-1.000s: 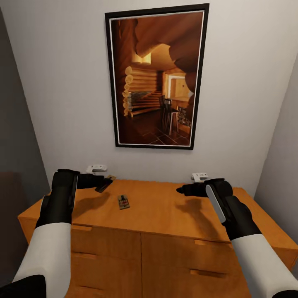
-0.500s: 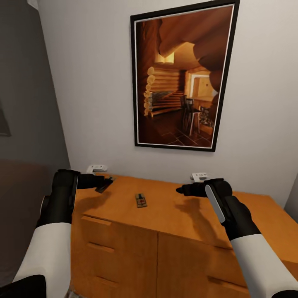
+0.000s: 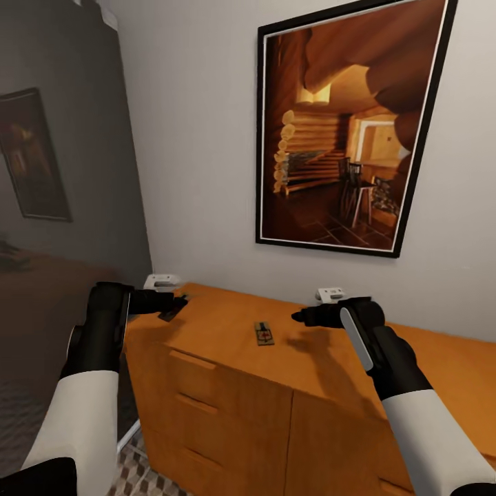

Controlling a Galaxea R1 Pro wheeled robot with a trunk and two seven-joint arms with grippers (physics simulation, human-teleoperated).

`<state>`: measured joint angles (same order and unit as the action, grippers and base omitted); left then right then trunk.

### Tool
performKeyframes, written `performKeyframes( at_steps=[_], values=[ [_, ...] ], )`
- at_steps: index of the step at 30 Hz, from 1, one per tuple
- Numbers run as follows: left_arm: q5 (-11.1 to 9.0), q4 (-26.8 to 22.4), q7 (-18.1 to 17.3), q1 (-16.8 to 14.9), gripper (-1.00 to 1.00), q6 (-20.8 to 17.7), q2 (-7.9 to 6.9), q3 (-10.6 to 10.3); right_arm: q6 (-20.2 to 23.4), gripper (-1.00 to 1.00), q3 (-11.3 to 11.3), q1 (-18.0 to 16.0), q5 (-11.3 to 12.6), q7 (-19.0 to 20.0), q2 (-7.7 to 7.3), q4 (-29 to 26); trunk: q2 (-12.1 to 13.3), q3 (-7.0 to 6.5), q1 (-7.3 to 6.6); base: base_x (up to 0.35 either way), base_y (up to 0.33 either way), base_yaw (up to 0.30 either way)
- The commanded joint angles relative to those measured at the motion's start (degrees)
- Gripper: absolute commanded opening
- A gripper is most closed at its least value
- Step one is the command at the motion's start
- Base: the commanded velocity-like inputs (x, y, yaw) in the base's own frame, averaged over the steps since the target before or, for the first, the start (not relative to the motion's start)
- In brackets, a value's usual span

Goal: Take the four mousetraps from the cabinet in the bathroom and place them on the bathroom floor. Make sure all four end up on the same floor surface, and ensure that at least two of them are either under or directly next to the same bathroom sink.

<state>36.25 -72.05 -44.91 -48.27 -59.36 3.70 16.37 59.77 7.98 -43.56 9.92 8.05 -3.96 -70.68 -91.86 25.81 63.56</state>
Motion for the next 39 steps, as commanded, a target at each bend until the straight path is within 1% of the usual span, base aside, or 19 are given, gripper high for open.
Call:
performKeyframes(
  at_steps=[1, 5, 18, 31, 39],
  values=[
    [0.6, 0.0, -0.6, -0.1, -1.0, -0.1, 0.08, 0.2, 0.2, 1.0, 0.1, 0.0, 0.3, -0.1, -0.05, -0.1, 0.0, 0.07, 0.0, 0.0, 0.0, 0.275],
    [0.6, 0.0, -0.6, -0.1, -1.0, -0.1, 0.08, 0.2, 0.2, 1.0, 0.1, 0.0, 0.3, -0.1, 0.0, -0.1, 0.0, 0.07, 0.0, 0.0, 0.0, 0.243],
    [0.6, 0.0, -0.6, -0.1, -1.0, -0.1, 0.33, 0.2, 0.2, 1.0, 0.1, 0.0, 0.4, -0.1, 0.02, -0.2, 0.0, 0.07, 0.0, 0.0, 0.0, 0.049],
    [0.6, 0.0, -0.6, -0.1, -1.0, -0.1, 0.37, 0.2, 0.2, 1.0, 0.1, 0.0, 0.3, -0.4, 0.35, -0.2, 0.0, 0.07, 0.0, 0.0, 0.0, 0.224],
    [0.6, 0.0, -0.6, -0.1, -1.0, -0.1, 0.35, 0.2, 0.2, 1.0, 0.1, 0.0, 0.3, -0.5, 0.36, -0.1, 0.0, 0.07, 0.0, 0.0, 0.0, 0.033]
  ],
)
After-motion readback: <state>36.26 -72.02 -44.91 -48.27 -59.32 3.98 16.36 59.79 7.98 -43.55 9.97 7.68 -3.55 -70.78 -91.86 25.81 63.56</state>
